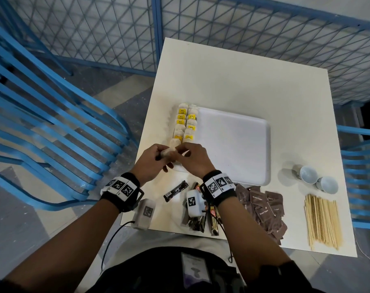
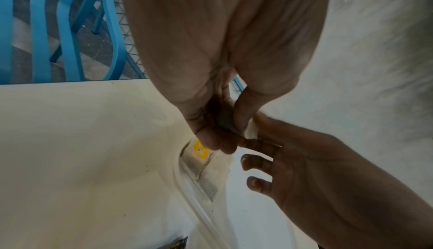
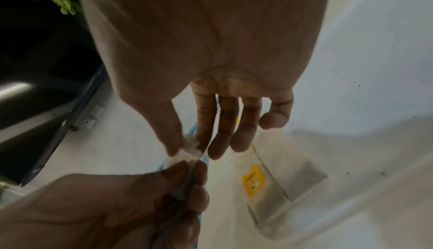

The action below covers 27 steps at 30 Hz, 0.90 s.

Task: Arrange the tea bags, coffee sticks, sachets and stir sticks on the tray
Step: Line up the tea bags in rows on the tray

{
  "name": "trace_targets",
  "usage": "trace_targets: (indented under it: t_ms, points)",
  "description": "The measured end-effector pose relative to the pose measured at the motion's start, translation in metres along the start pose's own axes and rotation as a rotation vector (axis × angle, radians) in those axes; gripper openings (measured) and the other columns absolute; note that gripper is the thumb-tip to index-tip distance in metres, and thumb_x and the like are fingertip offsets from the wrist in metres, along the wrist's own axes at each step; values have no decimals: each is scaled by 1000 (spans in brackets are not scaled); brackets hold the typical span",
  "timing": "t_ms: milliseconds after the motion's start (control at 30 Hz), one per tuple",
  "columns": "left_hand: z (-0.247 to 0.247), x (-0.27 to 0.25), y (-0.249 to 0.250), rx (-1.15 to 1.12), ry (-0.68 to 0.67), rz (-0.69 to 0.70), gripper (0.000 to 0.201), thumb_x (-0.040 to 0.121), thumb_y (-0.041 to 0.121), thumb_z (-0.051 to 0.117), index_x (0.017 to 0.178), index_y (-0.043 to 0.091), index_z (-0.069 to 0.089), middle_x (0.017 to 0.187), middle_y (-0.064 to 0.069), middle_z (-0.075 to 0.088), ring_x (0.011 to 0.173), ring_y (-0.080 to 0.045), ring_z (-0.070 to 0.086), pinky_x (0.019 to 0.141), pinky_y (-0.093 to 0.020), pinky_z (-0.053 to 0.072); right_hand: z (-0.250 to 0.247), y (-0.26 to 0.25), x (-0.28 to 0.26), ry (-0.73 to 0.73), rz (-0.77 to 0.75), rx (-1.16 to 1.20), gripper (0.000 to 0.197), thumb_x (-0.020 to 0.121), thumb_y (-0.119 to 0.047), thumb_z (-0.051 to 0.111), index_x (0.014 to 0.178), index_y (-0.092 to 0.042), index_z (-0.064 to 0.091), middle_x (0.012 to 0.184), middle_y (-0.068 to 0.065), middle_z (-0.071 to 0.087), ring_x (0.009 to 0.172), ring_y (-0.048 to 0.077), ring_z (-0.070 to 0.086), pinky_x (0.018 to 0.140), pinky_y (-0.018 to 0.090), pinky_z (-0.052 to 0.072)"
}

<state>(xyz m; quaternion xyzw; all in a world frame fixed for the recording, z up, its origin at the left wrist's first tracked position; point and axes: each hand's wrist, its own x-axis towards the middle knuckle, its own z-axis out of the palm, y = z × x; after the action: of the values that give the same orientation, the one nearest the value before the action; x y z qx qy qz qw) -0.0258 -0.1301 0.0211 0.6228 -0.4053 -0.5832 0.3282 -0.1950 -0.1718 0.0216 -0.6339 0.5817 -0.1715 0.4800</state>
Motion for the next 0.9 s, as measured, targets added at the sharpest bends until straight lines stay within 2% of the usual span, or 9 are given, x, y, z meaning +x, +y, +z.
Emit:
trace_targets:
  t_ms: [100, 200, 267, 333, 467, 633, 733, 833, 900]
  points:
    - [0, 0, -2, -30, -8, -5, 24, 99, 13, 64, 111, -7, 58, 92, -16, 75, 79, -25, 72, 69, -39, 56, 0, 2, 2, 51, -5, 16, 16, 90, -32, 73, 95, -17, 72, 87, -9, 70, 75, -5, 59, 65, 3, 40]
    - [-2, 1, -6, -34, -9, -25, 19, 99, 14, 65, 107, -3, 64, 93, -12, 76, 84, -24, 73, 71, -38, 57, -1, 1, 4, 91, -3, 111, 16, 88, -29, 75, 97, -16, 73, 89, -7, 73, 80, 5, 66, 73, 12, 48]
    - [-2, 1, -8, -27, -6, -28, 13, 97, 15, 67, 102, 3, 69, 90, -9, 75, 82, -22, 71, 72, -37, 56, -2, 1, 4, 88, -8, 142, 13, 89, -28, 74, 97, -18, 74, 88, -6, 73, 81, 5, 67, 75, 16, 50]
    - [-2, 1, -8, -8, 3, -29, 10, 96, 17, 69, 97, 7, 72, 89, -10, 73, 79, -21, 67, 70, -36, 55, -2, 1, 3, 97, -27, 135, 7, 90, -27, 73, 95, -21, 73, 87, -8, 72, 78, 1, 66, 72, 12, 47]
    - [-3, 1, -9, 37, -22, -22, 15, 94, 23, 72, 97, 8, 76, 86, -9, 73, 74, -16, 65, 68, -33, 53, -5, 0, 2, 138, -60, 139, 4, 88, -24, 75, 89, -21, 73, 86, -7, 74, 79, 10, 67, 75, 19, 51]
    - [-1, 2, -7, -11, -28, -26, 13, 90, 14, 76, 98, 4, 72, 81, -14, 73, 68, -24, 67, 61, -31, 53, -7, 0, 0, 143, -56, 152, 8, 86, -29, 77, 90, -22, 76, 86, -7, 74, 80, 7, 67, 75, 16, 50]
    - [1, 2, -8, -10, 6, -18, 12, 92, 15, 75, 91, 4, 69, 76, -11, 73, 68, -28, 69, 63, -35, 54, -10, 2, 0, 84, -3, 123, 8, 89, -31, 74, 91, -23, 74, 84, -13, 72, 77, -2, 65, 72, 10, 46]
    - [4, 1, -8, 1, -21, -31, 19, 94, 20, 73, 96, 2, 68, 86, -13, 77, 71, -27, 71, 65, -35, 55, -12, 2, -1, 118, 4, 130, 7, 90, -26, 73, 85, -21, 74, 76, -10, 71, 68, 2, 64, 72, 17, 48]
    - [6, -1, -7, 26, -48, -21, 20, 94, 24, 73, 96, 4, 70, 88, -11, 77, 72, -26, 72, 65, -35, 56, -12, 0, 0, 163, -16, 143, 6, 89, -23, 73, 84, -20, 74, 76, -8, 72, 67, 2, 63, 70, 14, 47]
